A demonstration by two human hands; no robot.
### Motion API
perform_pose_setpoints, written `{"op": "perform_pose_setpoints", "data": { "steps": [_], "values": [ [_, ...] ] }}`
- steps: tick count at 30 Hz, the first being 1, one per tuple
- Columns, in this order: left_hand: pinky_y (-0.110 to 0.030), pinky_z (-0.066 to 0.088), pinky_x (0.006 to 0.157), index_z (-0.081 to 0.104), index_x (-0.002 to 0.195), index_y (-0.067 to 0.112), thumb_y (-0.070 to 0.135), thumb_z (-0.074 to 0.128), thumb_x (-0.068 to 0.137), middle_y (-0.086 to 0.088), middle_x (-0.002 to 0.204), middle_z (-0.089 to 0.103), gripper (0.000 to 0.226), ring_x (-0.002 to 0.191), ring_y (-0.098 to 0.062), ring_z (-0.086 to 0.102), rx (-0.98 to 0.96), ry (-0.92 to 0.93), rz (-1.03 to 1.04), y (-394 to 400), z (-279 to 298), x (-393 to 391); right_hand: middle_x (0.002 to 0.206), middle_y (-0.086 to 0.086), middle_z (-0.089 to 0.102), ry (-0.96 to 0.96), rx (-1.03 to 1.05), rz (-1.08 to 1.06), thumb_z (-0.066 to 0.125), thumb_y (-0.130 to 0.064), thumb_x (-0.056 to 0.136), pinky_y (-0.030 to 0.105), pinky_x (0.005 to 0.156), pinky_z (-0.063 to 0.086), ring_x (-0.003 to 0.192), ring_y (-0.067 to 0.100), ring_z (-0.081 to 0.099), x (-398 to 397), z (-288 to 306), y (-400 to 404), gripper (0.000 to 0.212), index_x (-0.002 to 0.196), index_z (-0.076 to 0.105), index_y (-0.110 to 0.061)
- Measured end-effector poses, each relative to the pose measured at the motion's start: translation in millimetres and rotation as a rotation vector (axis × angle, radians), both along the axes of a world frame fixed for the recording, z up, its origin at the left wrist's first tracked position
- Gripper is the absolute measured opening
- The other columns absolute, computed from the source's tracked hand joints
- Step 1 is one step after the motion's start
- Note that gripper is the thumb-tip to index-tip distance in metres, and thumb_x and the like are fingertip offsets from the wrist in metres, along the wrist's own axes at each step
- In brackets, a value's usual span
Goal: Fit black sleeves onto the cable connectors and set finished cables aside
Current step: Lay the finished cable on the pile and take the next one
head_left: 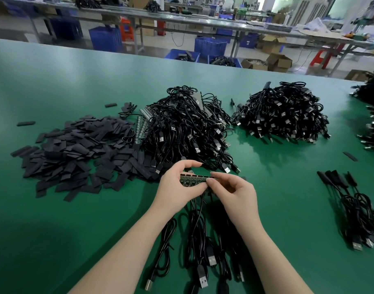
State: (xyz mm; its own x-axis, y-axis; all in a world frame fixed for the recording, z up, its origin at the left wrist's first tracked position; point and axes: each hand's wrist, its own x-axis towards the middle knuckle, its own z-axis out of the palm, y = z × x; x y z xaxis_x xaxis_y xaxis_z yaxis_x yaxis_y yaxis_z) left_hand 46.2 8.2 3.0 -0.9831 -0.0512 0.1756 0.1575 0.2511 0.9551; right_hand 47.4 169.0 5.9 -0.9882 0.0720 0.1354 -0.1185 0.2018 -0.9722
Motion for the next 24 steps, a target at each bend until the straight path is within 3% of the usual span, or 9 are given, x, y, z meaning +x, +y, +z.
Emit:
{"op": "perform_pose_setpoints", "data": {
  "steps": [3, 11, 16, 21, 24],
  "values": [
    [-0.005, 0.043, 0.076, 0.063, 0.1, 0.044, 0.022, 0.082, 0.073, 0.029, 0.1, 0.065, 0.039, 0.093, 0.008, 0.061, 0.002, 0.009, 0.016, 1, 0, 0, 0.077, -0.015, 0.075, -0.016, 0.014, -0.01, 0.08, -0.021, 0.081, 0.007, 0.064, 0.047, 0.071, -0.002, 0.068, 0, 0, 0, 0.009, 0.08, 0.077, -0.029],
    [-0.023, 0.05, 0.062, 0.053, 0.086, 0.037, 0.013, 0.081, 0.073, 0.014, 0.071, 0.068, 0.039, 0.066, -0.009, 0.066, 0.062, -0.001, 0.026, 9, -2, 0, 0.069, -0.012, 0.07, 0.008, 0.077, -0.067, 0.079, -0.021, 0.082, 0.008, 0.058, 0.043, 0.06, -0.002, 0.059, -2, -2, -2, 0.012, 0.073, 0.072, -0.024],
    [-0.038, 0.055, 0.061, 0.049, 0.087, 0.033, 0.018, 0.081, 0.07, 0.008, 0.069, 0.068, 0.039, 0.061, -0.017, 0.065, 0.066, -0.017, 0.06, 11, -3, 1, 0.068, -0.016, 0.07, 0.015, 0.107, -0.083, 0.078, -0.019, 0.083, 0.008, 0.059, 0.043, 0.061, -0.003, 0.06, -2, -3, -2, 0.012, 0.073, 0.071, -0.022],
    [-0.019, 0.046, 0.05, 0.053, 0.086, 0.037, 0.022, 0.08, 0.067, 0.015, 0.067, 0.065, 0.036, 0.053, -0.002, 0.055, 0.021, -0.03, 0.119, 14, -3, 1, 0.072, -0.019, 0.069, 0.06, 0.184, -0.105, 0.078, -0.018, 0.083, 0.009, 0.062, 0.046, 0.067, -0.001, 0.064, 0, -3, -5, 0.014, 0.073, 0.07, -0.024],
    [-0.011, 0.047, 0.06, 0.055, 0.095, 0.047, 0.031, 0.084, 0.066, 0.015, 0.082, 0.067, 0.043, 0.073, 0.004, 0.063, 0.024, -0.076, 0.104, 10, -5, 1, 0.073, -0.021, 0.069, 0.072, 0.138, -0.157, 0.076, -0.02, 0.085, 0.006, 0.062, 0.044, 0.068, -0.004, 0.063, 3, -1, -3, 0.015, 0.074, 0.07, -0.028]
  ]
}}
